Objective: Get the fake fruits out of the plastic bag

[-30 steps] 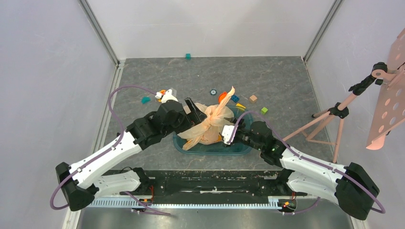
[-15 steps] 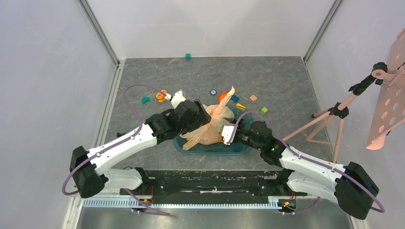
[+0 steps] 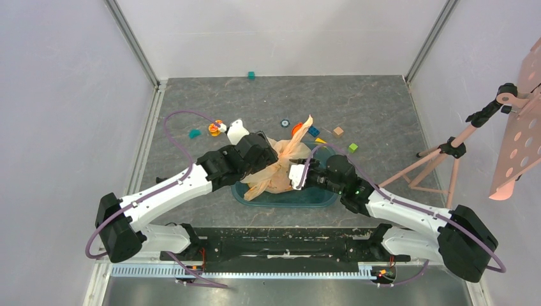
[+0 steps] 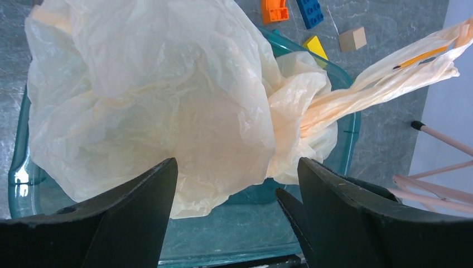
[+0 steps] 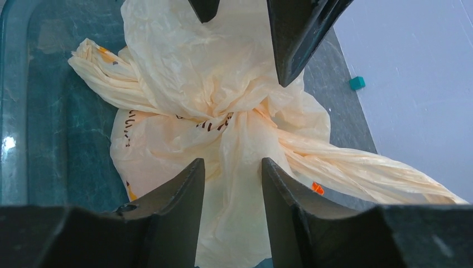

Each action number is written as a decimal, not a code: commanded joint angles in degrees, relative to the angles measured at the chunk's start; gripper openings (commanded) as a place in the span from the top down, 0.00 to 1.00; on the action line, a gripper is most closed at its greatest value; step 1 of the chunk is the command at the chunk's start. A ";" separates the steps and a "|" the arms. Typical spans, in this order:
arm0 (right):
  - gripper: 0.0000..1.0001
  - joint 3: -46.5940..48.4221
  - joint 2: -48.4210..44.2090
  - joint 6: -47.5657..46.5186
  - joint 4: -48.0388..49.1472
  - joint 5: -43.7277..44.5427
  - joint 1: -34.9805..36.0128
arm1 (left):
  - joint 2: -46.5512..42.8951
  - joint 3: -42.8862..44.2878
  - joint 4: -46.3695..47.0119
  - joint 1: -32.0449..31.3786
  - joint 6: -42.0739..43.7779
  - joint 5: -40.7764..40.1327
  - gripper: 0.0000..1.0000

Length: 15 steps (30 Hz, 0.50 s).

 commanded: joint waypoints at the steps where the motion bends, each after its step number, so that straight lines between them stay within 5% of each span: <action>1: 0.58 3.04 1.02 0.26 0.85 -2.25 0.24 | -0.55 0.05 2.27 -0.20 1.76 -4.55 0.18; 7: 0.85 4.10 2.11 1.67 -0.80 -3.38 0.28 | 1.63 0.02 3.89 -0.20 3.53 -3.45 0.28; 15: 1.00 4.19 1.77 3.35 -3.16 -3.07 0.24 | 3.76 -0.59 4.97 -0.20 5.12 -3.29 0.54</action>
